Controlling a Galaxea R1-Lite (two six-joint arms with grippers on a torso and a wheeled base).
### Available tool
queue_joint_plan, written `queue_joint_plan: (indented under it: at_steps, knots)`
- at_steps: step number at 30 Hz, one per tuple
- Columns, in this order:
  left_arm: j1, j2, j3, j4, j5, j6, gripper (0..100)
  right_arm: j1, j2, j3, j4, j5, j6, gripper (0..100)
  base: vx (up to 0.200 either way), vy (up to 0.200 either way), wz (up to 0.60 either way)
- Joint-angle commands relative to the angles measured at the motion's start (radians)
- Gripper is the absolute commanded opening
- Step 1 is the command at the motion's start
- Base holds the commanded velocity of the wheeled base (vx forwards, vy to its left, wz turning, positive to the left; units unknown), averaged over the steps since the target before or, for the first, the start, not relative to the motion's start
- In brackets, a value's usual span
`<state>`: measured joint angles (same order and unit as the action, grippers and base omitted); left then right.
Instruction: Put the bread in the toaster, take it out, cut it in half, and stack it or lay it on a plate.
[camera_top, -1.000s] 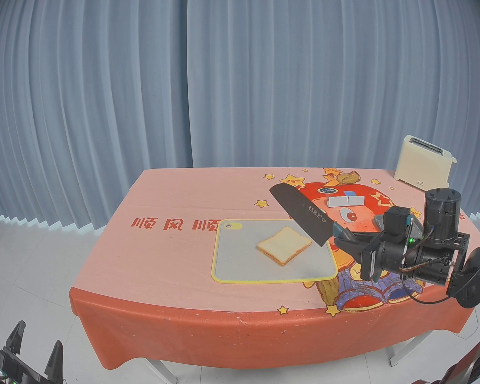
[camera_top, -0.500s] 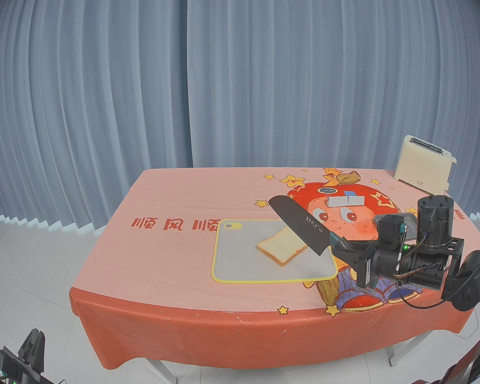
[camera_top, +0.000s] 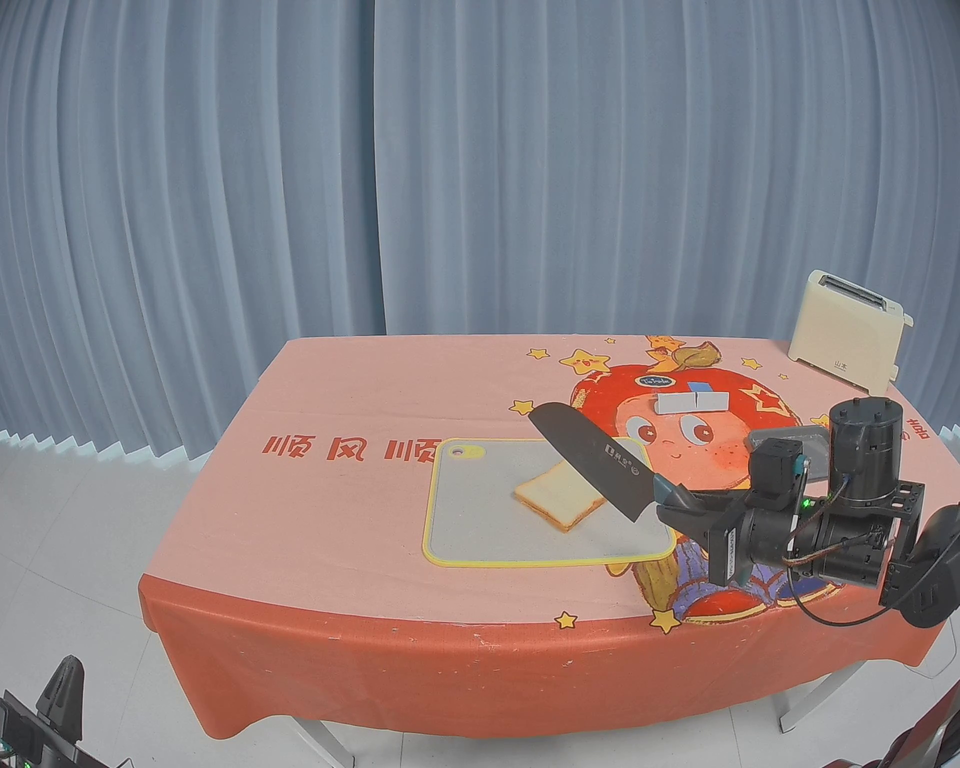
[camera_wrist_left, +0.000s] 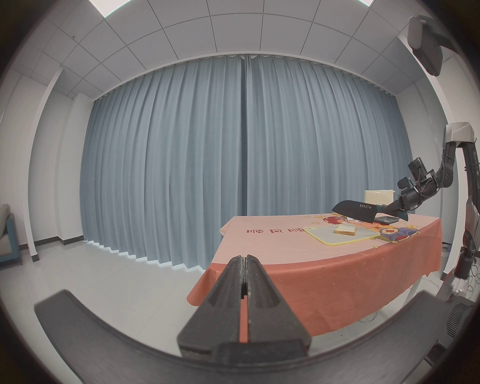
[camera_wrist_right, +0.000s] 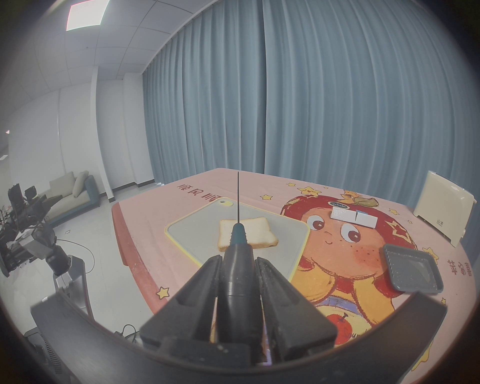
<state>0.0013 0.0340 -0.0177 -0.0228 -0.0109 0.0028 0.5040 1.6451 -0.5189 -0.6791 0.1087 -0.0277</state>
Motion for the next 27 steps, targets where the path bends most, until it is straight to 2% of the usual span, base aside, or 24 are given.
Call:
queue_joint_plan:
  at_steps: [1,3,4,5,8,9,12,16,18,20,22,25,26,27]
  knots:
    - [0.000,0.000,0.018,-0.028,-0.004,0.002,0,0.005,0.002,0.004,0.000,0.000,-0.001,0,0.000,0.000,0.00]
    - [0.000,0.000,0.018,-0.132,-0.009,0.011,0,0.007,0.002,0.011,0.000,0.000,-0.003,0,0.000,0.000,0.00]
    - [0.000,0.000,0.018,-0.132,-0.009,0.011,0,0.007,0.002,0.011,0.000,0.000,-0.003,0,0.000,0.000,0.00]
    - [0.000,0.000,0.018,-0.236,-0.020,0.036,0,0.007,-0.001,0.011,0.000,0.000,-0.003,0,0.000,0.000,0.00]
    - [0.000,0.000,0.018,-0.275,-0.054,0.040,0,0.007,-0.001,0.013,0.000,0.000,-0.005,0,0.000,0.000,0.00]
    - [-0.001,-0.009,0.004,-0.273,-0.086,0.037,0,0.005,-0.002,0.014,0.000,0.000,-0.003,0,0.000,0.000,0.00]
    - [-0.004,-0.003,-0.028,-0.272,-0.097,0.037,0,0.005,-0.002,0.013,0.000,-0.001,-0.003,0,0.000,0.000,0.00]
    - [-0.007,0.144,-0.065,-0.296,-0.107,0.046,0,0.005,-0.001,0.007,0.000,-0.003,-0.003,0,0.000,0.000,0.00]
    - [-0.007,0.273,-0.084,-0.365,-0.147,0.062,0,0.007,0.004,-0.007,0.001,-0.003,-0.005,0,0.000,0.000,0.00]
    - [-0.007,0.379,-0.102,-0.413,-0.179,0.066,0,0.005,0.007,-0.012,0.003,-0.001,-0.008,0,0.000,0.000,0.00]
    - [-0.007,0.469,-0.131,-0.450,-0.212,0.068,0,0.004,0.010,-0.012,0.004,0.002,-0.031,0,0.000,0.000,0.00]
    - [-0.007,0.576,-0.232,-0.457,-0.279,0.057,0,0.001,0.016,-0.030,0.010,0.003,-0.061,0,0.000,0.000,0.00]
    - [-0.007,0.590,-0.251,-0.456,-0.288,0.057,0,-0.001,0.018,-0.032,0.012,0.003,-0.064,0,0.000,0.000,0.00]
    - [-0.007,0.641,-0.306,-0.454,-0.322,0.056,0,-0.002,0.021,-0.033,0.013,0.003,-0.064,0,0.000,0.000,0.00]
